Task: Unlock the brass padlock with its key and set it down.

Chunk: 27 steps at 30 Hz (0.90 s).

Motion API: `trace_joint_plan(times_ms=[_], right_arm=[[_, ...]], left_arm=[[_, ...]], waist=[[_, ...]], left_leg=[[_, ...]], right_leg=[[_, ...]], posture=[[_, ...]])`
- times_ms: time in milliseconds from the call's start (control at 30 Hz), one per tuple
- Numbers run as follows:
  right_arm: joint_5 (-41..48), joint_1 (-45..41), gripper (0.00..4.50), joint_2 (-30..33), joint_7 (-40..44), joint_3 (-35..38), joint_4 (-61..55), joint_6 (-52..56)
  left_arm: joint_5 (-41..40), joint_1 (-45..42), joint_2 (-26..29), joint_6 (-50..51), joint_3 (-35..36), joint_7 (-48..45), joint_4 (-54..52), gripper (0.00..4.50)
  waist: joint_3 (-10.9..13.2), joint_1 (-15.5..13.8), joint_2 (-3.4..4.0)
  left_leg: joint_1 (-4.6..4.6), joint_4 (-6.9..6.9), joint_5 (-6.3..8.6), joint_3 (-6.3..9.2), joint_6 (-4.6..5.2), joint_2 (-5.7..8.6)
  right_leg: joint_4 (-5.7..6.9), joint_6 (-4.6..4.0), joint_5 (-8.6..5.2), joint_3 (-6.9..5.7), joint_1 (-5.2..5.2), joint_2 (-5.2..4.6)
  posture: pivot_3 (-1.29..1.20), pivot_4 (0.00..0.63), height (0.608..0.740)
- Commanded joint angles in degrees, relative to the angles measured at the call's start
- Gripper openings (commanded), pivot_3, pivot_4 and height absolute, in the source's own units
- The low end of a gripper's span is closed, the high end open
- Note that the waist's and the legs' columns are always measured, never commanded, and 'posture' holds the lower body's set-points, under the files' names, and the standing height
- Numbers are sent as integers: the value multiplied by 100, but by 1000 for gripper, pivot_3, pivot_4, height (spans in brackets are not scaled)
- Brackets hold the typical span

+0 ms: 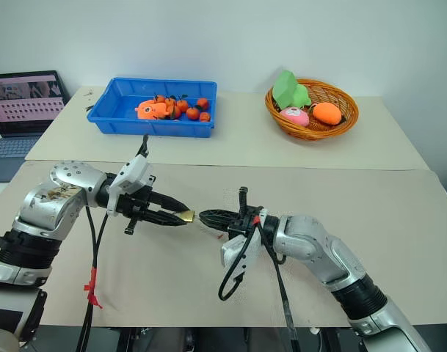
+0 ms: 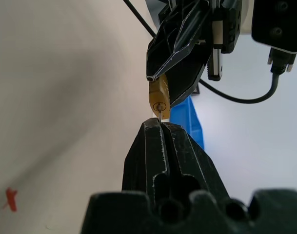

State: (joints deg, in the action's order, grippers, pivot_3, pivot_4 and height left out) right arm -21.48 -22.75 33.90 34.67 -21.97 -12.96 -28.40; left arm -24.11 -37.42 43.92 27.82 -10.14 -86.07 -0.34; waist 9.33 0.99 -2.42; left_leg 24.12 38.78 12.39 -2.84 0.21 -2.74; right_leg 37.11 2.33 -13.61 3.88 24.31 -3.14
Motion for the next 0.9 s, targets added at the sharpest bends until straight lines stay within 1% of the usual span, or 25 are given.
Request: trace_joint_plan(times_ms=[33,200,367,500,567,700,800,867,900], right_arm=[[672,-10,72,-81,488,36,-182,631],[1222,17,72,-169,907,120,-293,1394],[1663,-31,72,-299,1121,188,-437,2134],[1624,-65,72,-286,1177,183,-483,2317],[1303,-99,72,-218,1031,182,-441,2059],[432,-175,72,31,655,126,-209,1018],[85,-145,72,66,373,149,-71,559],[-29,-110,620,39,245,136,11,431],[-90,-107,816,35,208,118,44,380]], left_arm=[[-127,-23,52,10,130,3,-272,824],[-140,0,65,34,147,41,-302,824],[-139,3,60,37,151,68,-302,824],[-140,-4,63,26,146,78,-279,824],[-147,13,70,30,148,80,-299,824],[-145,28,86,10,149,81,-295,824],[-152,39,93,10,162,88,-297,824],[-162,56,110,8,170,94,-307,824],[-164,60,116,2,171,93,-303,824]], waist=[[0,0,0],[0,-7,0],[0,-10,0],[0,-14,0],[0,-15,0],[0,-15,0],[0,-14,0],[0,-14,0],[0,-13,0]], left_leg=[[0,0,0,1,0,0],[0,0,0,1,0,0],[0,0,0,0,0,-1],[1,0,0,0,0,0],[0,0,0,0,0,0],[1,0,0,-1,0,0],[2,0,0,-3,0,0],[1,0,0,-3,0,0],[1,0,0,-3,0,0]], right_leg=[[0,0,0,0,0,0],[1,0,0,0,0,0],[1,0,0,0,0,1],[1,0,0,0,1,1],[1,0,0,0,1,1],[0,1,0,-1,3,1],[0,1,0,0,4,0],[0,1,0,0,3,0],[1,1,0,0,3,0]], posture=[[0,150,740],[0,150,740],[0,150,740],[0,150,740],[0,150,740],[0,150,740],[0,150,740],[0,150,740],[0,150,740]])
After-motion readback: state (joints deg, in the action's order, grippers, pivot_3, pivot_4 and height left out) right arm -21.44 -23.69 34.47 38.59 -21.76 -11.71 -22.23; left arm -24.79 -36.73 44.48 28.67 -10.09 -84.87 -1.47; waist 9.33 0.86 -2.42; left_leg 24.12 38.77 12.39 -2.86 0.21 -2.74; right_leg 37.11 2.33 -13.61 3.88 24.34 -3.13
